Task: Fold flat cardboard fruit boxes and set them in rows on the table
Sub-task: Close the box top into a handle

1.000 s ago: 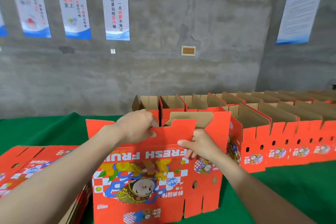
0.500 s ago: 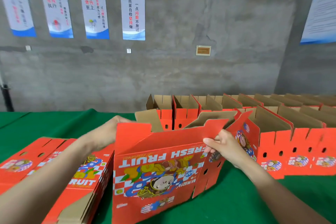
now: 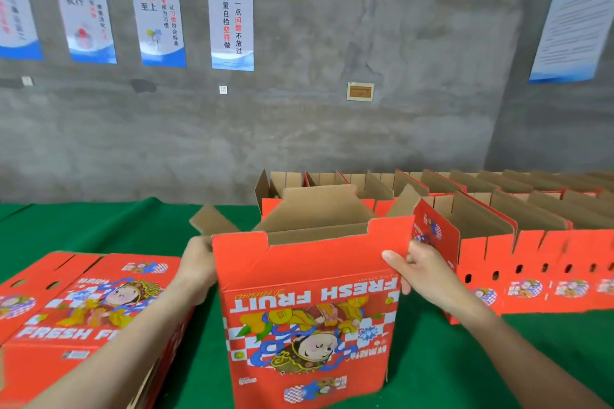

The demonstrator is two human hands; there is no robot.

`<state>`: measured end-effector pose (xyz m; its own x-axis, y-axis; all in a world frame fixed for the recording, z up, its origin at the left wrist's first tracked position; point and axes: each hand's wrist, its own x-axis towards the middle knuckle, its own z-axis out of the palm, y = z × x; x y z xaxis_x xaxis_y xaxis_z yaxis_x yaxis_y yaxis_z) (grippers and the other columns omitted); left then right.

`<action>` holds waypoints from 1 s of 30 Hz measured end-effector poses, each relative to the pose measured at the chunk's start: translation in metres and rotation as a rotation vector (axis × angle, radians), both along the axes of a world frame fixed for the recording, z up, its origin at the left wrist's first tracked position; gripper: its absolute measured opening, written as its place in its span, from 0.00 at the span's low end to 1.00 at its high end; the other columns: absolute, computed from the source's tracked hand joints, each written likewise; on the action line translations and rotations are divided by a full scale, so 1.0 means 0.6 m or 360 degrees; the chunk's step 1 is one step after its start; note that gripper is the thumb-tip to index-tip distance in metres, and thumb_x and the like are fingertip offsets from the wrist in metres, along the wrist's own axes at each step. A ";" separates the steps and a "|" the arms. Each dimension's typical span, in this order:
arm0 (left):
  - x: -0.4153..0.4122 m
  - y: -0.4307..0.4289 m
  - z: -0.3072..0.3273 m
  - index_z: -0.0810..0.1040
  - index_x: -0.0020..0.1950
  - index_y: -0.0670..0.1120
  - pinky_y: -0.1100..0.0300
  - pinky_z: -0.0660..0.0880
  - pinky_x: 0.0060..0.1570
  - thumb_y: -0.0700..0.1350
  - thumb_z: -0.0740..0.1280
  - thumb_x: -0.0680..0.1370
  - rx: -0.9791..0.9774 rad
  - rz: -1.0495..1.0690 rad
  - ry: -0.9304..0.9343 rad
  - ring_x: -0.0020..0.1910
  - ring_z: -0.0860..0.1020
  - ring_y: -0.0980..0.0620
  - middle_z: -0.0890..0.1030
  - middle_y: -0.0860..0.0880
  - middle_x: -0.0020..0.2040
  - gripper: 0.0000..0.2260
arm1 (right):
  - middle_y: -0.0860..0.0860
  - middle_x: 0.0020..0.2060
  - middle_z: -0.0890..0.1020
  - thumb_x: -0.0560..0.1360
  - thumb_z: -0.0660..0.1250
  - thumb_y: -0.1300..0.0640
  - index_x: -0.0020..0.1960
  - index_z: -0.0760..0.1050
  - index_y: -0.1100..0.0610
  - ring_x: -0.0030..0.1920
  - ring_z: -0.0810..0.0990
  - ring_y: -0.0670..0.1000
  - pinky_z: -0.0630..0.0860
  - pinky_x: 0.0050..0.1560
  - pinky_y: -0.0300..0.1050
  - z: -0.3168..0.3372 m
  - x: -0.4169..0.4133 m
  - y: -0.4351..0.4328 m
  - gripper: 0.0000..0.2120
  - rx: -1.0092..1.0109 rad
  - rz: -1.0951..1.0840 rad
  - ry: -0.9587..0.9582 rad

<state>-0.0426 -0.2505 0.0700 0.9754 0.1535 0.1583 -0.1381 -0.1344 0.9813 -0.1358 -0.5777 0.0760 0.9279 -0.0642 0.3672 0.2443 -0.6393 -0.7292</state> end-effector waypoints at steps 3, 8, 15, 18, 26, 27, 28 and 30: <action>0.004 -0.010 -0.028 0.80 0.31 0.43 0.57 0.72 0.36 0.27 0.64 0.72 -0.0363 0.0211 0.0058 0.31 0.74 0.49 0.81 0.46 0.29 0.14 | 0.49 0.26 0.79 0.75 0.50 0.34 0.32 0.72 0.58 0.28 0.77 0.44 0.71 0.36 0.36 -0.019 -0.009 -0.004 0.31 -0.0097 -0.0191 0.0145; -0.016 -0.042 -0.040 0.82 0.53 0.42 0.67 0.72 0.39 0.26 0.55 0.71 -0.0434 0.0532 -0.0023 0.36 0.76 0.54 0.82 0.48 0.43 0.21 | 0.43 0.15 0.61 0.75 0.55 0.35 0.15 0.57 0.52 0.17 0.62 0.42 0.60 0.23 0.32 -0.042 0.006 0.015 0.35 0.0380 -0.0439 0.0228; -0.028 -0.020 -0.060 0.82 0.46 0.45 0.58 0.74 0.49 0.40 0.69 0.74 -0.0500 0.0272 -0.0032 0.49 0.77 0.48 0.84 0.55 0.43 0.03 | 0.44 0.13 0.60 0.75 0.68 0.48 0.15 0.61 0.56 0.16 0.60 0.44 0.56 0.26 0.39 -0.059 0.046 0.033 0.34 0.0478 -0.0625 0.0196; -0.032 -0.010 -0.067 0.75 0.61 0.42 0.56 0.72 0.56 0.43 0.76 0.69 0.0164 0.0243 -0.0170 0.57 0.77 0.46 0.79 0.46 0.59 0.23 | 0.44 0.20 0.67 0.74 0.71 0.51 0.21 0.60 0.53 0.24 0.67 0.47 0.59 0.31 0.44 -0.062 0.047 0.032 0.29 0.0274 -0.0673 0.0096; -0.030 -0.021 -0.040 0.71 0.62 0.36 0.50 0.70 0.62 0.36 0.79 0.61 0.1008 0.0166 -0.0446 0.62 0.71 0.40 0.69 0.40 0.67 0.32 | 0.47 0.78 0.45 0.74 0.63 0.43 0.74 0.57 0.43 0.76 0.40 0.59 0.44 0.73 0.65 -0.058 0.033 0.035 0.31 -0.0802 -0.0660 0.0219; -0.029 -0.020 -0.041 0.70 0.65 0.36 0.49 0.70 0.63 0.37 0.79 0.62 0.1062 0.0138 -0.0451 0.63 0.70 0.39 0.68 0.40 0.69 0.34 | 0.47 0.77 0.39 0.74 0.62 0.43 0.74 0.57 0.42 0.74 0.33 0.60 0.35 0.70 0.67 -0.050 0.032 0.036 0.30 -0.1022 -0.0667 0.0156; -0.029 -0.019 -0.040 0.68 0.68 0.36 0.49 0.68 0.65 0.37 0.79 0.62 0.1114 0.0122 -0.0447 0.65 0.69 0.39 0.66 0.40 0.71 0.36 | 0.48 0.76 0.34 0.73 0.61 0.44 0.75 0.57 0.43 0.72 0.26 0.61 0.27 0.66 0.67 -0.043 0.035 0.038 0.32 -0.1281 -0.0668 0.0105; -0.027 -0.017 -0.041 0.65 0.72 0.37 0.49 0.65 0.69 0.37 0.78 0.63 0.1174 0.0105 -0.0463 0.70 0.66 0.40 0.61 0.41 0.75 0.40 | 0.50 0.75 0.30 0.70 0.62 0.48 0.76 0.53 0.45 0.68 0.20 0.62 0.19 0.59 0.67 -0.021 0.044 0.052 0.36 -0.1727 -0.0589 -0.0010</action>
